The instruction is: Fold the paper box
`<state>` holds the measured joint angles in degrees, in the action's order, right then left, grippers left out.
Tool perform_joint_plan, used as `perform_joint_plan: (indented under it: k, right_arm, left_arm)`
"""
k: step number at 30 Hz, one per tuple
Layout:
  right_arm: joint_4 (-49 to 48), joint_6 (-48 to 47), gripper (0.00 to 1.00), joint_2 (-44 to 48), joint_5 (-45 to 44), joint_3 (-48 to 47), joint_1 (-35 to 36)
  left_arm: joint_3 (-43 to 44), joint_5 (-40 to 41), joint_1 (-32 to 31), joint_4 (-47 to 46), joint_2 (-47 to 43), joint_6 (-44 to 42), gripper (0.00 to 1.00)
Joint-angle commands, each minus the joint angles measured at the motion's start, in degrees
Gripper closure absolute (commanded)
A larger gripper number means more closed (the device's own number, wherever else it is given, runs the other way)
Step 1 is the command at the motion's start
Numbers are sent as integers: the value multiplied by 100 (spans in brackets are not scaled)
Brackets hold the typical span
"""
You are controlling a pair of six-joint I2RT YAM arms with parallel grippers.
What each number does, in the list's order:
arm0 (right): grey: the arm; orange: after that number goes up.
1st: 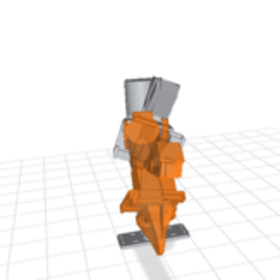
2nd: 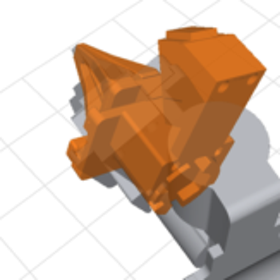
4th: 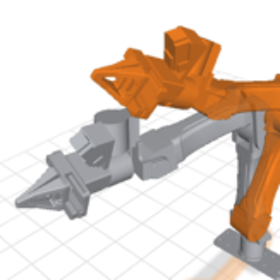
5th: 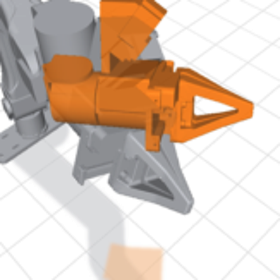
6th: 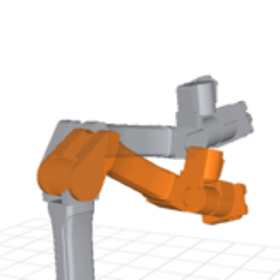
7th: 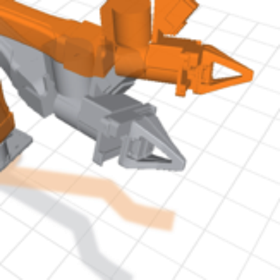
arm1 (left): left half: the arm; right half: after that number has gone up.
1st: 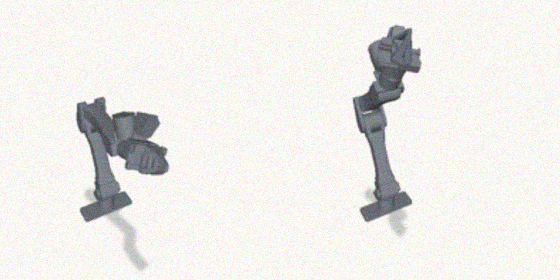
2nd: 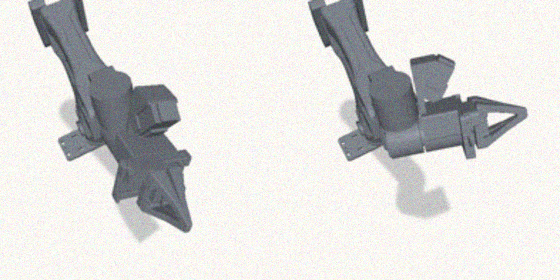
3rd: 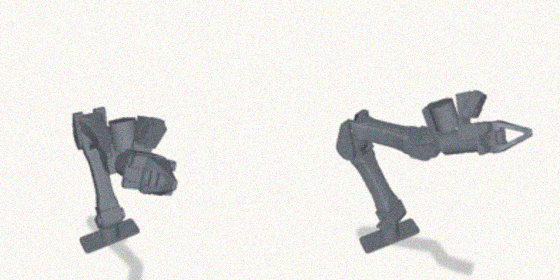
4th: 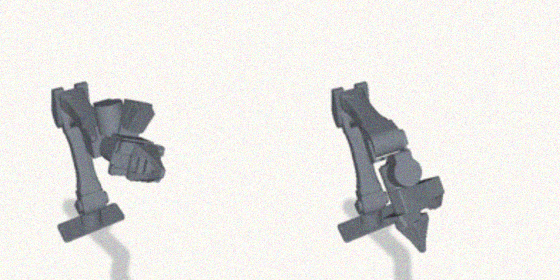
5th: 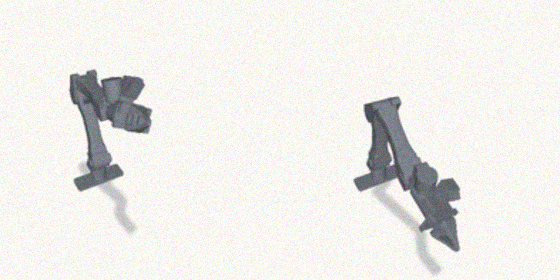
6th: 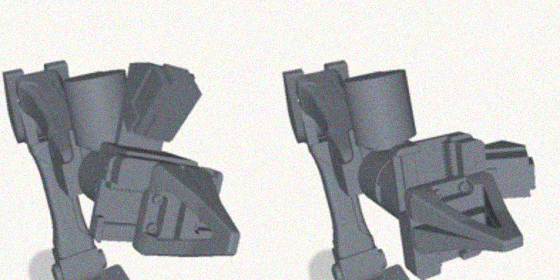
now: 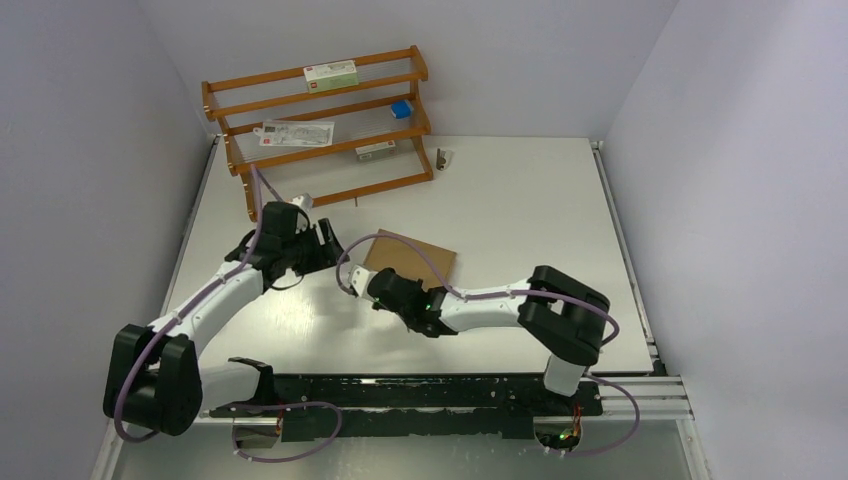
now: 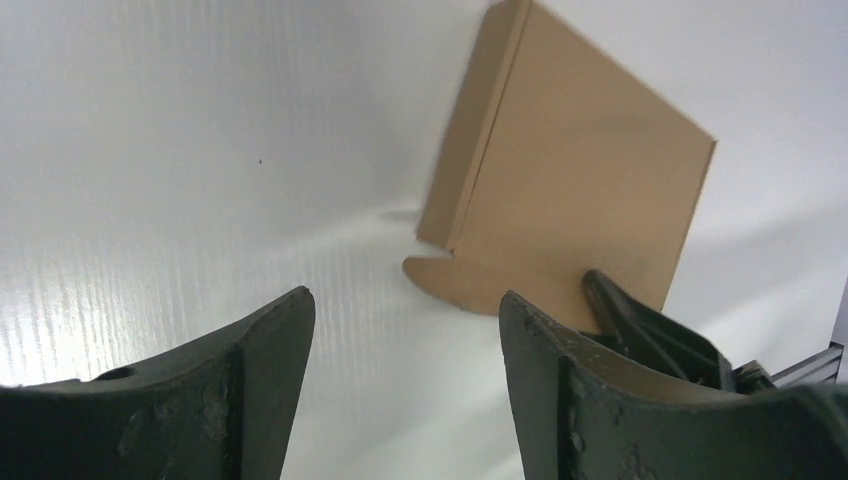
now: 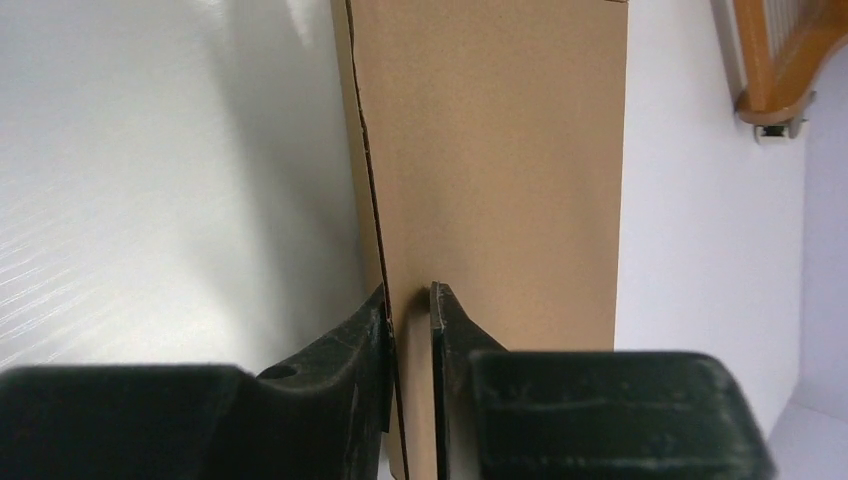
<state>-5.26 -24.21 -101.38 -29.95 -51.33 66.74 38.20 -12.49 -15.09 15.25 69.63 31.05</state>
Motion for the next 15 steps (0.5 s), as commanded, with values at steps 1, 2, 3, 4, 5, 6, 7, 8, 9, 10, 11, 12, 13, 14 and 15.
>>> perform_joint_plan:
  k: [1, 2, 3, 4, 5, 6, 7, 8, 9, 10, 11, 12, 13, 14, 15]
  right_arm:
    - [640, 415, 85, 489, 782, -222, -145]
    - [750, 477, 85, 588, 926, -255, -208]
    - [811, 531, 85, 671, 1032, -270, -258]
    - [835, 561, 85, 747, 1115, -260, -299]
    - [837, 559, 86, 796, 1182, -237, -330]
    - [813, 555, 86, 831, 1220, -195, -336]
    - [809, 568, 87, 841, 1287, -182, -341]
    - [863, 597, 89, 841, 1375, -212, -356]
    - [953, 646, 91, 856, 1488, -269, -400]
    - [1032, 705, 92, 902, 1645, -325, -456]
    - [1121, 747, 93, 969, 1827, -385, -518]
    - [1201, 803, 93, 1043, 2030, -454, -589]
    - [1293, 868, 93, 1121, 2231, -528, -677]
    - [1393, 919, 93, 1186, 2449, -619, -770]
    - [1516, 977, 93, 1239, 2687, -710, -881]
  left_arm:
    - [553, 151, 76, 368, -277, -182, 27]
    - [659, 252, 83, 474, -319, -239, 27]
    - [756, 358, 85, 566, -354, -296, 26]
    - [833, 443, 92, 649, -393, -327, 26]
    - [880, 486, 98, 696, -419, -335, 25]
    - [905, 466, 102, 719, -433, -325, 25]
    - [924, 426, 115, 742, -438, -296, 25]
    - [945, 397, 129, 774, -443, -252, 25]
    - [978, 344, 144, 794, -458, -222, 25]
    - [1029, 315, 161, 824, -473, -214, 25]
    - [1096, 310, 175, 870, -502, -224, 25]
    - [1186, 327, 189, 921, -526, -261, 25]
    - [1281, 359, 198, 972, -548, -329, 25]
    - [1392, 416, 199, 1039, -561, -408, 25]
    - [1507, 483, 206, 1122, -570, -498, 25]
